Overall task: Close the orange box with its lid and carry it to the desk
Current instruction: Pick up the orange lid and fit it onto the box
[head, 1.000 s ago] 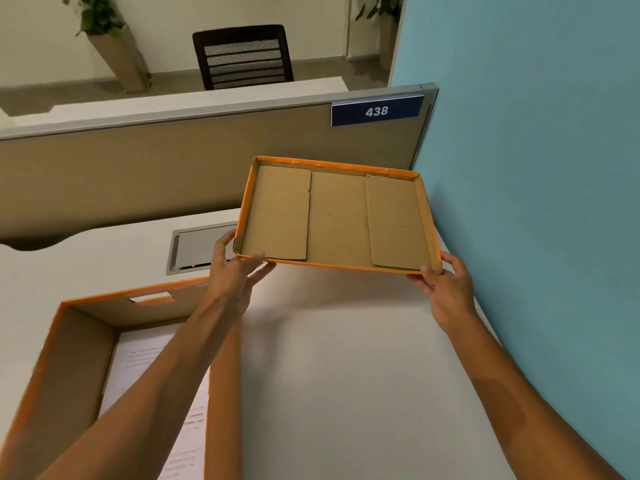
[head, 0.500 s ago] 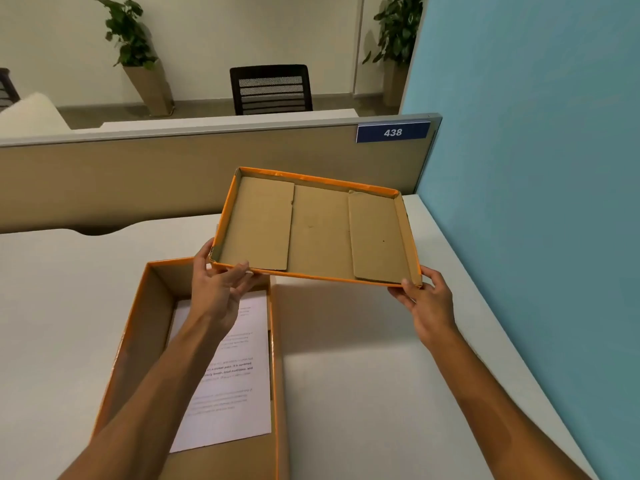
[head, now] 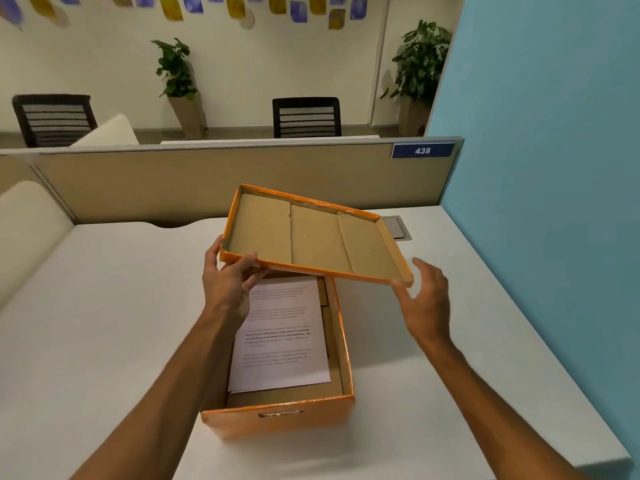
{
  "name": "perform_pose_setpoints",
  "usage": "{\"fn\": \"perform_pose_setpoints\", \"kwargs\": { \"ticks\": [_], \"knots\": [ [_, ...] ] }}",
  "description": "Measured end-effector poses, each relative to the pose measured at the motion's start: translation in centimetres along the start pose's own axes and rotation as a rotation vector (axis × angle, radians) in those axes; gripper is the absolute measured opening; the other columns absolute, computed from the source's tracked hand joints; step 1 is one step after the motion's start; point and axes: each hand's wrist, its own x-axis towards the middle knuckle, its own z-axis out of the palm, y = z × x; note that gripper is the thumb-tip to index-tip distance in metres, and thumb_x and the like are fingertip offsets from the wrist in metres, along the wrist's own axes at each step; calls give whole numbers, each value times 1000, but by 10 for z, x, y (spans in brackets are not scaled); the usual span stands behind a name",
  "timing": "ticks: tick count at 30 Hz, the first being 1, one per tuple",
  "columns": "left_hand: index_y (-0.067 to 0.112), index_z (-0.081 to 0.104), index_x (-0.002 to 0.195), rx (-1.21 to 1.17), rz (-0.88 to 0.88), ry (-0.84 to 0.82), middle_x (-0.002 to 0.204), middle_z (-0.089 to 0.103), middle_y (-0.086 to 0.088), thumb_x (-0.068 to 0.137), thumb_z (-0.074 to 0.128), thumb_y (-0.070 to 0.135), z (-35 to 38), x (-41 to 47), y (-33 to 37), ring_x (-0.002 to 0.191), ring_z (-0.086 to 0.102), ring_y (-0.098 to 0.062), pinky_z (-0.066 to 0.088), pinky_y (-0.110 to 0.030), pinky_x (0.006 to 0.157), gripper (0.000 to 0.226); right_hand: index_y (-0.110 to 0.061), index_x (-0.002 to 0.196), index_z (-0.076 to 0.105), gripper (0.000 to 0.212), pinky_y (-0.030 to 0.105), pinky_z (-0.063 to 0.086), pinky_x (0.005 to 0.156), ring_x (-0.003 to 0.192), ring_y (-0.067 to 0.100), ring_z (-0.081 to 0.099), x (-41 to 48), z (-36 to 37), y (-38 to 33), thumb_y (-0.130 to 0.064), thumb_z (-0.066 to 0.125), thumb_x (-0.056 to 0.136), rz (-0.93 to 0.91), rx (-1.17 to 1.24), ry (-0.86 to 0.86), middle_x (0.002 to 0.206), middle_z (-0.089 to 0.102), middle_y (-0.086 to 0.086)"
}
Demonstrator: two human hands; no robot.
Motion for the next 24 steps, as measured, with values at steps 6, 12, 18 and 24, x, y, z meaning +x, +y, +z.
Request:
{"fn": "perform_pose_setpoints", "kwargs": {
  "ticks": [6, 12, 18, 24],
  "knots": [
    [33, 44, 140, 56, 89, -17, 122, 53, -7, 85, 69, -3, -10, -23, 29, 108, 62, -33, 62, -46, 79, 70, -12, 133, 57, 64, 39, 49, 99, 119, 26, 55, -28, 22, -49, -33, 81, 78, -490, -210, -99, 127, 61, 10],
    [33, 45, 143, 113, 166, -45, 120, 60, -16, 84, 73, 1, 6, -42, 64, 101, 70, -30, 62, -48, 80, 73, -10, 116, 67, 43, 43, 56, 84, 103, 26, 63, -26, 37, -72, -15, 84, 76, -561, -156, 15, 109, 69, 8],
    [30, 44, 144, 223, 300, -82, 122, 61, -17, 83, 75, 8, 36, -57, 92, 104, 70, -31, 61, -50, 81, 71, -3, 99, 70, 22, 36, 58, 75, 85, 27, 67, -15, 30, -83, -9, 80, 81, -569, -32, 119, 93, 70, 13],
    [28, 22, 153, 392, 426, -237, 130, 58, -15, 84, 75, 35, 76, -44, 109, 114, 65, -28, 58, -50, 88, 88, -1, 94, 66, 23, 34, 59, 73, 78, 20, 64, 12, 2, -102, -15, 79, 82, -419, 160, 151, 89, 70, 15]
  ]
}}
